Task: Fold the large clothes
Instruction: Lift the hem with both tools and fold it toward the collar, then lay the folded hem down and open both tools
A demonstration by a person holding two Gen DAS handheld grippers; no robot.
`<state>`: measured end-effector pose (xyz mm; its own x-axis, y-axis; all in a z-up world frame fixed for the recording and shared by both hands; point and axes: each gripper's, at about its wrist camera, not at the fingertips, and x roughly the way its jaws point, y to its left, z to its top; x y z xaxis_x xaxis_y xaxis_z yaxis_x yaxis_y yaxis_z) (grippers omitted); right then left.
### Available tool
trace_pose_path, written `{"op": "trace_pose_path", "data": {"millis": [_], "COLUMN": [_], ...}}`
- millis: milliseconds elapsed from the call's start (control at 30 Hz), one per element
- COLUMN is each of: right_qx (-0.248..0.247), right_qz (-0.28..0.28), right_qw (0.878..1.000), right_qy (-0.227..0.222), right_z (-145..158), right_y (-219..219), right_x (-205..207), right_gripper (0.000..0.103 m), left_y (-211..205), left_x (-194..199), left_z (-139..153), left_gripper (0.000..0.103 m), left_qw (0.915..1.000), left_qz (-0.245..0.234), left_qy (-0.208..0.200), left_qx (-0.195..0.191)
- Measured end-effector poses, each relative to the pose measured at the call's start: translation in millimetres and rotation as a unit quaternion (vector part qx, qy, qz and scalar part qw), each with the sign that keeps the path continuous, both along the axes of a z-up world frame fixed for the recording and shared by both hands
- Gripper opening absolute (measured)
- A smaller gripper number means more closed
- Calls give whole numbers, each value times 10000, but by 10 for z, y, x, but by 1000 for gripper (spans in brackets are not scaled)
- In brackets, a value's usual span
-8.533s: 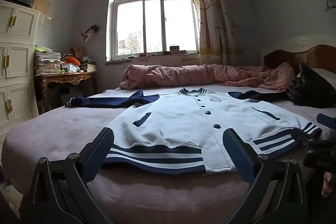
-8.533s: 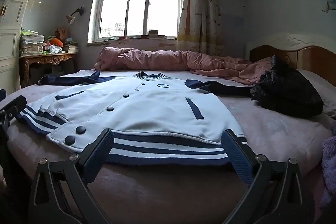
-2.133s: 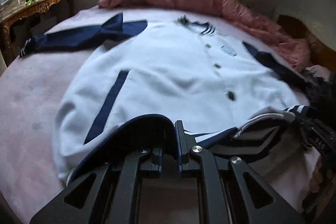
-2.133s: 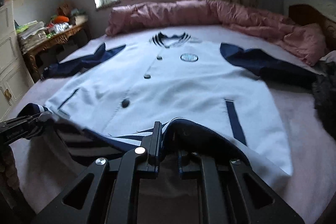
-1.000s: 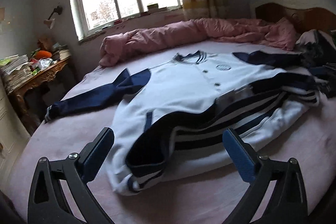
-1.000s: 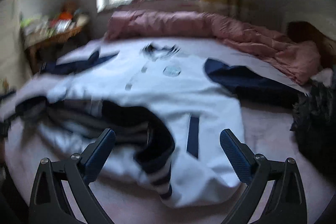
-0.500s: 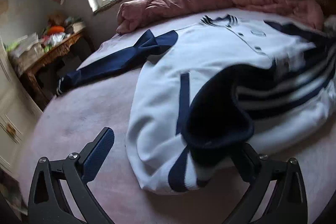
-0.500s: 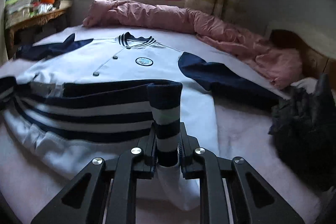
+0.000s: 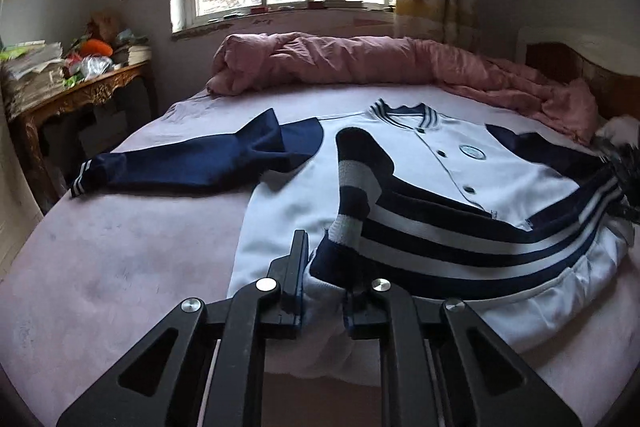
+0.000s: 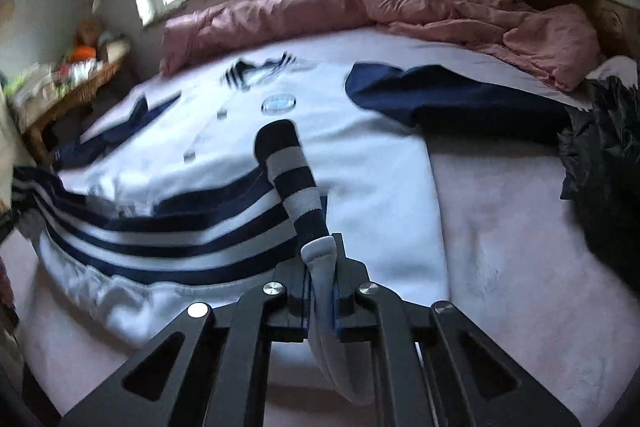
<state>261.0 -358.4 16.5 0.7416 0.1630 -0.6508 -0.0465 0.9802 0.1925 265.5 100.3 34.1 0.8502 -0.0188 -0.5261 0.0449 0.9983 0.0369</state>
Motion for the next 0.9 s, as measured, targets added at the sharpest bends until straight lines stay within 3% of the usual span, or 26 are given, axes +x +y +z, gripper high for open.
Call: {"op": "trace_pose_path", "data": {"millis": [133,267,367,467,533,600,667,800,833,867,900], "right_qx": [-144,20,184,-11,-151,-283,-266,-244,-429,-594,-597], "right_qz": [-49,-212,-257,-386,-384,-342,-221,148,34,-89,-193], "right_qw": [9999,9978,9972,9978,9978,9981,9984,9970,9963,9954,9957], "right_qy": [-39,635,679,540,514,423,449,716,741,751,680], "right_z": [6,-279,-306,-200,-139,-74,-42,-86,-107,-124,-110], "right_y": [0,-87,-169,-222,-240,-242,-250,-173,-149,-141,-165], "right_x": [172,383,412,317,210,53,-33,-89,-87,-90,-100], "right_gripper": [8,8,12,27,37,44,53,51,34,23,14], "left_y": [22,39,24,41,91,160,233,315,306,285,273], "left_x": [297,556,505,372,258,120,-21,-98,-89,-82,-89], "left_z": [-247,-610,-565,-513,-452,-380,-336,-444,-474,-494,-486], "left_gripper": [14,14,18,29,44,70,74,73,68,49,17], "left_qw": [9981,9902,9912,9925,9936,9952,9958,9917,9911,9911,9919], "left_qz": [334,488,448,504,523,485,437,434,417,384,414], "left_qy": [508,1309,1247,1092,981,839,800,1155,1211,1228,1168], "left_qx": [70,14,29,196,196,107,-54,-359,-363,-347,-277]}}
